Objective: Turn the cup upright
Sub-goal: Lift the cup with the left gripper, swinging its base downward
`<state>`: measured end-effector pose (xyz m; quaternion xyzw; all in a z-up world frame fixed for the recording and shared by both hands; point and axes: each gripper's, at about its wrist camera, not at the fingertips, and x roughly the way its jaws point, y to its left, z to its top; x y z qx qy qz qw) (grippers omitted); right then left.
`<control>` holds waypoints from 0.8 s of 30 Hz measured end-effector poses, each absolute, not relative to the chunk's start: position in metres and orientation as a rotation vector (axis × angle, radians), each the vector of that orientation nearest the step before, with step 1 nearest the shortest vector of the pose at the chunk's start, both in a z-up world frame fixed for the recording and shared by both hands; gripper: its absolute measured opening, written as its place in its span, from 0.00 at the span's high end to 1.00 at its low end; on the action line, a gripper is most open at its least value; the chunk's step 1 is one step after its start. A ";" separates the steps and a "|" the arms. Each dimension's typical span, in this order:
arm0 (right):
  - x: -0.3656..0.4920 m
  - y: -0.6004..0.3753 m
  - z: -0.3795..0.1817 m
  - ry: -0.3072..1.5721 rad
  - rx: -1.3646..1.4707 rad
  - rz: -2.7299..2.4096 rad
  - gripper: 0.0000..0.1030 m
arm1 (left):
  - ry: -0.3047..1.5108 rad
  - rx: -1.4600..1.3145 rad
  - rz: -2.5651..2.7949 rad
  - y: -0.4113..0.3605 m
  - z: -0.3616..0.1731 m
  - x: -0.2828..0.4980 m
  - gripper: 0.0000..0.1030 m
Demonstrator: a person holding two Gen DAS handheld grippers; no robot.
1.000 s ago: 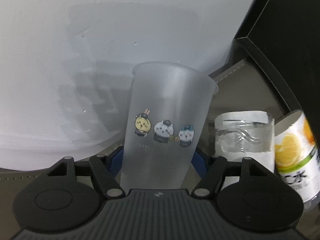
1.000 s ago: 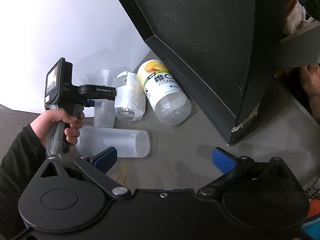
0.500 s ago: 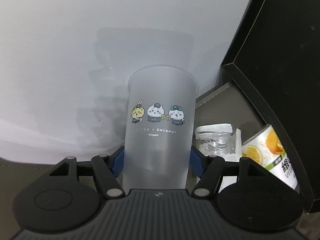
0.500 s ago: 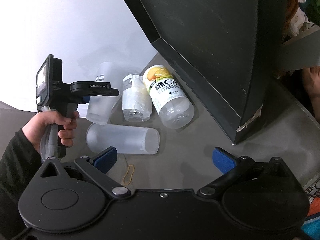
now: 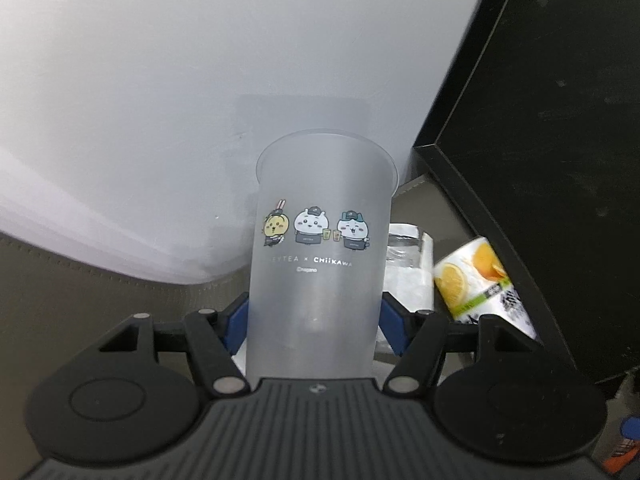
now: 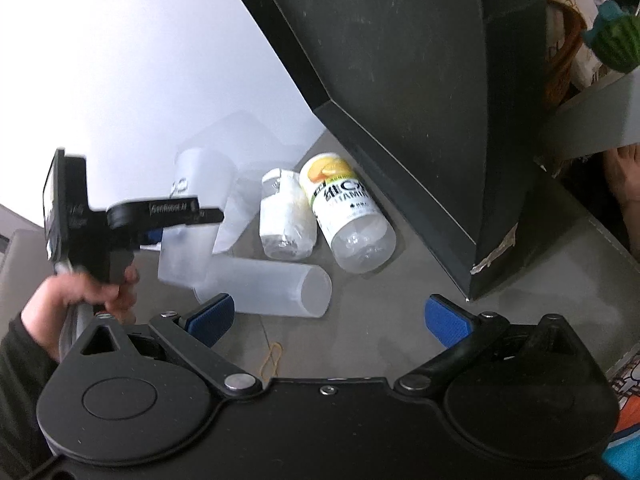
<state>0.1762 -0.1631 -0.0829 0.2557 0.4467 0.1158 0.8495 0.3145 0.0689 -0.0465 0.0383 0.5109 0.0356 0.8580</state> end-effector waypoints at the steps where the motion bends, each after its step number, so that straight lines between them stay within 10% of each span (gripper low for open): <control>1: 0.176 -0.164 -0.082 0.934 0.548 0.247 0.00 | 1.069 0.076 0.072 0.068 -0.044 0.310 0.36; 24: 0.167 -0.172 -0.064 0.846 0.683 0.399 0.00 | 0.940 -0.058 0.004 0.027 0.006 0.197 0.36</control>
